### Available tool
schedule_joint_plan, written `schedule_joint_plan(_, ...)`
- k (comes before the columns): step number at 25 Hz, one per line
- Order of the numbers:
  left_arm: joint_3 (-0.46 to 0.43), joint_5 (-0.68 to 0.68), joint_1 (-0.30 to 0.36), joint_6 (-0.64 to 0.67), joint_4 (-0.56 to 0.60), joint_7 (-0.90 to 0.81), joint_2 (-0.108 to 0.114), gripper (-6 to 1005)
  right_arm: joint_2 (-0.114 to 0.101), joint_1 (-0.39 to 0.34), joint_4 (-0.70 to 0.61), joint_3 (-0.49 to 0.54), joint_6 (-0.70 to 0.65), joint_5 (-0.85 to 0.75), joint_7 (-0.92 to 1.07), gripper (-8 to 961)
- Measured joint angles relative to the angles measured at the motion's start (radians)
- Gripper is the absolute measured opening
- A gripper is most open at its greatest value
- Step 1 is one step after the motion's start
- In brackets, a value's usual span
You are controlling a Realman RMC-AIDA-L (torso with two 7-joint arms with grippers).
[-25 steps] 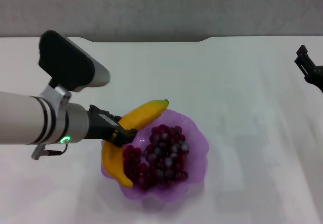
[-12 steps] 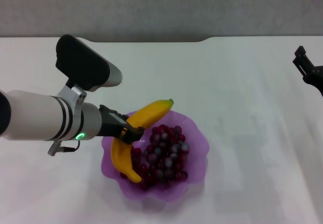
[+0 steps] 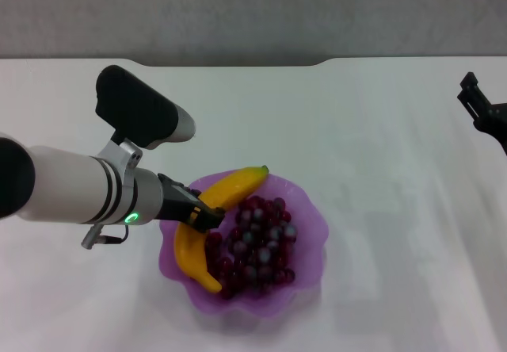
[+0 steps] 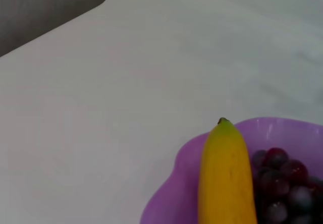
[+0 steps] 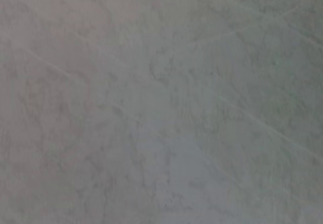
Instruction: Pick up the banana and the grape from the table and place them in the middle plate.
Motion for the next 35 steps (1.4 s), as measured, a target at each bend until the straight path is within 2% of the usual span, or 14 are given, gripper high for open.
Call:
schedule_joint_plan(14,0.002,0.005,-0.012,0.008,-0.019,-0.039,0.000,551,0.000,0.001,0.003,-0.002,0.000,0.000,0.000,891)
schedule_joint_plan(21,0.002,0.001,-0.003,0.037,0.003,-0.036,0.001,798,-0.001,0.001,0.003,-0.002,0.000,0.000,0.000,891)
schedule_joint_plan(23,-0.001,-0.001,0.006,0.077,0.004,-0.038,0.001,886,-0.001,0.001,0.003,-0.002,0.000,0.000,0.000,891)
schedule_joint_plan(28,-0.035,-0.046,0.055,0.260,0.016,-0.038,0.005,885,-0.001,-0.002,0.003,-0.002,-0.004,0.000,0.000,891)
schedule_joint_plan(31,-0.045,-0.054,0.068,0.321,0.019,-0.034,0.006,885,-0.002,-0.002,0.003,-0.002,-0.007,0.000,0.000,891)
schedule_joint_plan(35,-0.049,-0.056,0.096,0.504,-0.011,-0.033,0.006,884,-0.002,0.000,0.003,-0.004,-0.007,0.000,0.000,891)
